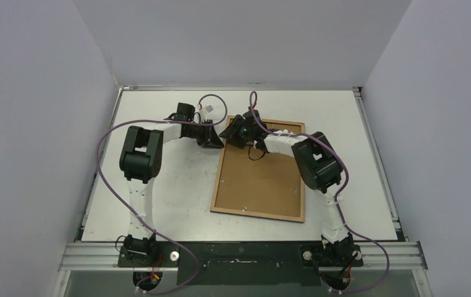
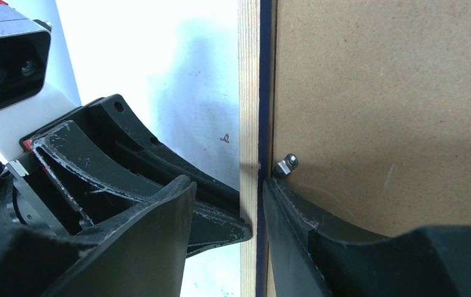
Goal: Put the photo into the frame
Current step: Install the photo frame at the center of the board.
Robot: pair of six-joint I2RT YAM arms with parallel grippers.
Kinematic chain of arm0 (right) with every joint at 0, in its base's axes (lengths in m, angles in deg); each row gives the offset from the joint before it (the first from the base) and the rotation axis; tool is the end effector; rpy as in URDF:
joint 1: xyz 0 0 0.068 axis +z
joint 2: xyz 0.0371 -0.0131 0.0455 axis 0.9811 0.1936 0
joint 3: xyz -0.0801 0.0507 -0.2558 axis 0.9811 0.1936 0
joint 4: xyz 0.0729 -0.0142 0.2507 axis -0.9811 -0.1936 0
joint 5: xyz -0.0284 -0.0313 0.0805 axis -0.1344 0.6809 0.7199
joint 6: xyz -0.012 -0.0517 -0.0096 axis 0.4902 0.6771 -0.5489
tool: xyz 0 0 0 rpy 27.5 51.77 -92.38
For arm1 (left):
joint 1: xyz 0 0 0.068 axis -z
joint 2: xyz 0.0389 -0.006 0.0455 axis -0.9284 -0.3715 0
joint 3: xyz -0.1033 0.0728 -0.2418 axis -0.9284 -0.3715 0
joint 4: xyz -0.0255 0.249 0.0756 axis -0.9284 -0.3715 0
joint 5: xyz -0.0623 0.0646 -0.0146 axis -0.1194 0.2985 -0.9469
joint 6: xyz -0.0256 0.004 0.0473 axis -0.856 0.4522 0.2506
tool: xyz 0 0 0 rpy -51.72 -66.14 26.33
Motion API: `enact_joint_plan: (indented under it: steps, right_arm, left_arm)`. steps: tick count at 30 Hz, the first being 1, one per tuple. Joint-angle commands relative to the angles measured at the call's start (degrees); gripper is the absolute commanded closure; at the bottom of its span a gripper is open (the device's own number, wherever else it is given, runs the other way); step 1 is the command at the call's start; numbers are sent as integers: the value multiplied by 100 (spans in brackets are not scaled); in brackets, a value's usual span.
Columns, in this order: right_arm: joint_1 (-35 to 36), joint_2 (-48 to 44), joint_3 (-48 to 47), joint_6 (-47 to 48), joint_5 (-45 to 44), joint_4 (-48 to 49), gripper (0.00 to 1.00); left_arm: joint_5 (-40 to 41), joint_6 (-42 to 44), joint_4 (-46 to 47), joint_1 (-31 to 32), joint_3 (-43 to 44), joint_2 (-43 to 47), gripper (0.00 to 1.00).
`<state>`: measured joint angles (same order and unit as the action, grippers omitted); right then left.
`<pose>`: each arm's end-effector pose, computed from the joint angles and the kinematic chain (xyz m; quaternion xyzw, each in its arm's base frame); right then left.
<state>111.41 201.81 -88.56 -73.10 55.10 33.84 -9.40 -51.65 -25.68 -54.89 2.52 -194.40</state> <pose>0.4012 0.2689 0.1393 0.1604 0.8667 0.4248 0.2067 0.4386 -0.1309 0.1165 0.0633 0.8794 -0.4508 0.1394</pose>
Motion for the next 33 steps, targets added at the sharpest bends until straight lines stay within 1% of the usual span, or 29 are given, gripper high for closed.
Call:
enact_joint_plan:
  steps: [1, 8, 12, 18, 24, 33]
  right_arm:
    - [83, -227, 116, 131, -144, 252, 54]
    - [-123, -1101, 448, 636, -241, -279, 53]
    - [-200, -1244, 575, 780, -247, -488, 53]
    - [-184, -977, 696, 554, -58, -237, 53]
    - [-144, -546, 473, 318, 56, -6, 53]
    - [-35, -142, 101, 152, 82, 16, 53]
  left_arm:
    - [-5, 185, -104, 32, -99, -47, 83]
    - [8, 213, -126, -13, -88, -42, 83]
    - [13, 213, -135, -21, -80, -43, 83]
    - [20, 195, -144, -22, -62, -45, 83]
    - [13, 197, -153, -24, -52, -49, 83]
    - [-5, 212, -138, -21, -48, -60, 84]
